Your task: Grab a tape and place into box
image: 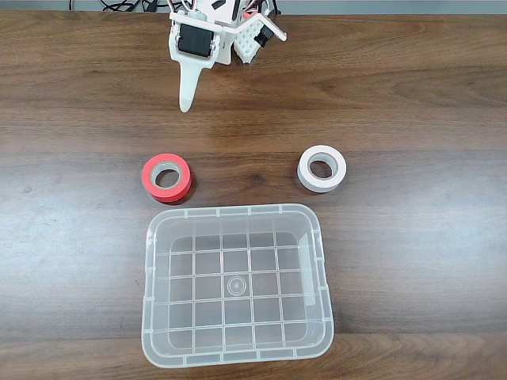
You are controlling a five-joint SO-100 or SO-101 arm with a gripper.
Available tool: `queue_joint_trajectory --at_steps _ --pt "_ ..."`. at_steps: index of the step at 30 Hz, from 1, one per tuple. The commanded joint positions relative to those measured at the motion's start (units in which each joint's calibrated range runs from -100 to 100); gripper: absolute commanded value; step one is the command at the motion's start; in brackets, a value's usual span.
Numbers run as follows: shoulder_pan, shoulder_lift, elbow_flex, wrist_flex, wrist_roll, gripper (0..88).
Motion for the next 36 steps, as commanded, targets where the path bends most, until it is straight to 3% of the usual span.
queue_joint_trajectory --at_steps 1,7,25,36 --pt "1.21 0.17 -4.65 -0.41 2.44 1.1" --pt "1.28 6.44 -8.85 1.99 4.13 1.2" --pt "3.26 56.72 -48.62 7.47 4.6 1.3" --pt "7.57 83.43 -59.75 6.7 5.34 1.3"
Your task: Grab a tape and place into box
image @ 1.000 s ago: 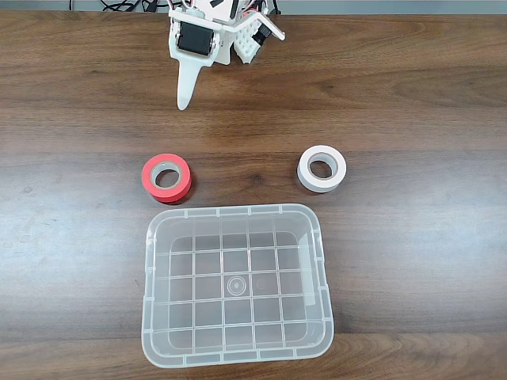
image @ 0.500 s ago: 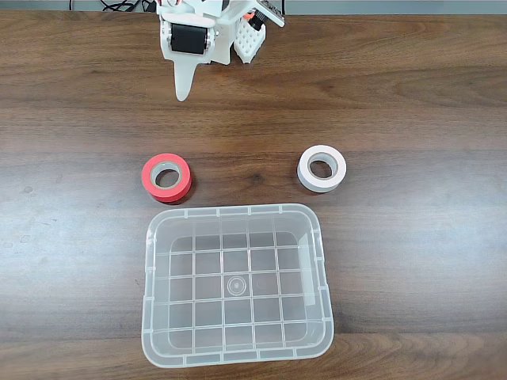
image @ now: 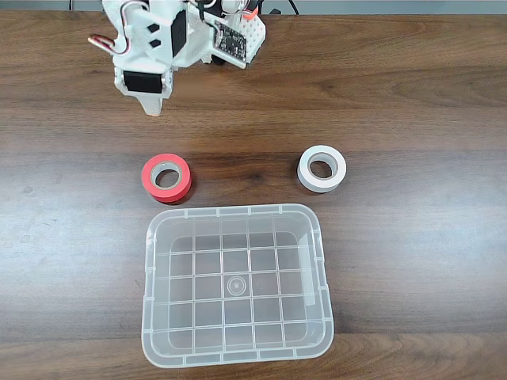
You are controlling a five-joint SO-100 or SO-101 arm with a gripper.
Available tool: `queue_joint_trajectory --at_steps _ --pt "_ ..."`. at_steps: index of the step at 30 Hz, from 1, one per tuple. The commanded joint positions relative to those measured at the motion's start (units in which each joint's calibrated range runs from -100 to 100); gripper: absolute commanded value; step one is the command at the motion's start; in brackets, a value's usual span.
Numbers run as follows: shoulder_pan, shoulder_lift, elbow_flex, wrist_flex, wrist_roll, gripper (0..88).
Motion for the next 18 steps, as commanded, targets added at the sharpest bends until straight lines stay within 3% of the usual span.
queue_joint_trajectory --at_steps 1,5,10,18 --pt "0.74 8.78 -7.48 -0.59 0.59 1.4" --pt "0.3 13.77 -9.49 -2.47 1.38 2.9" --pt "0.66 16.98 -9.58 -6.24 3.12 13.9" --pt "0.3 21.01 -9.58 -11.21 3.44 14.9"
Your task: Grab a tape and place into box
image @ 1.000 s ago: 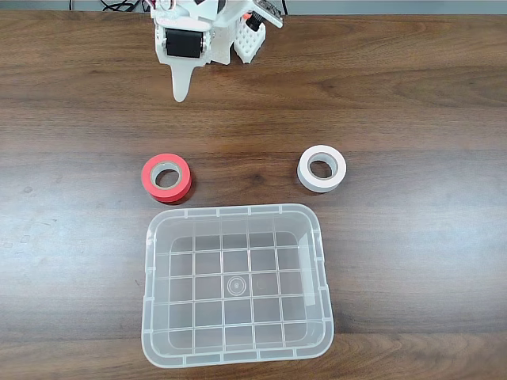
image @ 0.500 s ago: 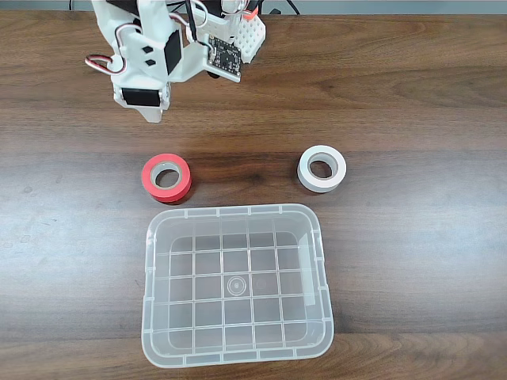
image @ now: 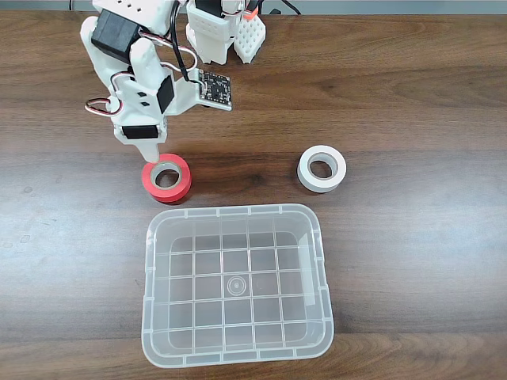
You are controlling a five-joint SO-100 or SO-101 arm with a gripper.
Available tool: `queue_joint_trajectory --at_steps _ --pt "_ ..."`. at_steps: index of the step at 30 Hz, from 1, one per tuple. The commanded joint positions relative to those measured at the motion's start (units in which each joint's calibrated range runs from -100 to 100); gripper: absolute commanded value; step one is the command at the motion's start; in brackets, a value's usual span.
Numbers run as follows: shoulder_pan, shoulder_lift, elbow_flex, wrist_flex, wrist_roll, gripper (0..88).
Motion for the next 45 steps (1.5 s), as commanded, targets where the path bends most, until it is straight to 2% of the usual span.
queue_joint_trajectory --at_steps 1,19,21,25,29,34,41,45 --pt "0.15 1.8 -4.44 -3.08 0.31 14.9" --pt "-0.15 8.64 -4.61 -6.33 1.52 18.7" --pt "-0.15 9.2 -4.61 -6.33 1.47 15.5" --pt "-0.15 9.45 -4.61 -6.33 1.1 1.0" --pt "-0.15 8.56 -5.31 -5.65 1.1 1.2" --pt "-0.44 2.53 -9.43 -0.51 1.05 1.2" --pt "-5.56 -13.72 -18.36 9.85 0.89 1.2" --pt "-9.29 -20.8 -23.97 11.05 -0.06 1.2"
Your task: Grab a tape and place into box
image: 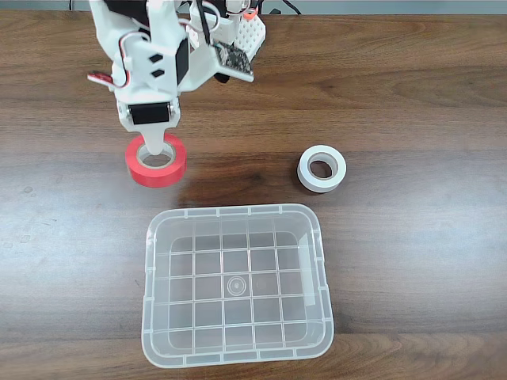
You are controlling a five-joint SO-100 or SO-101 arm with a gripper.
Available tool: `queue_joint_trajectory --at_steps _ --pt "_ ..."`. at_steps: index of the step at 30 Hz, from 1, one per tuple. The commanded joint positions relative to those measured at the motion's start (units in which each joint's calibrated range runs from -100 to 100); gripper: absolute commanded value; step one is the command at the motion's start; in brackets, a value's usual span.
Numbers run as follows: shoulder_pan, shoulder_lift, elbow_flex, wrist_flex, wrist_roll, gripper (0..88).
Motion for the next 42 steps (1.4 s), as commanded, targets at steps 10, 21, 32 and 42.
queue_joint_trajectory --at_steps 10,21,32,42 --pt "-11.34 -10.78 -27.63 0.09 -6.32 1.2" --pt "-13.32 16.81 -51.02 -1.02 -7.74 1.2" --pt "-14.19 38.77 -59.08 -0.17 -9.69 1.3" --pt "-19.02 43.6 -59.08 -1.02 -10.12 2.1"
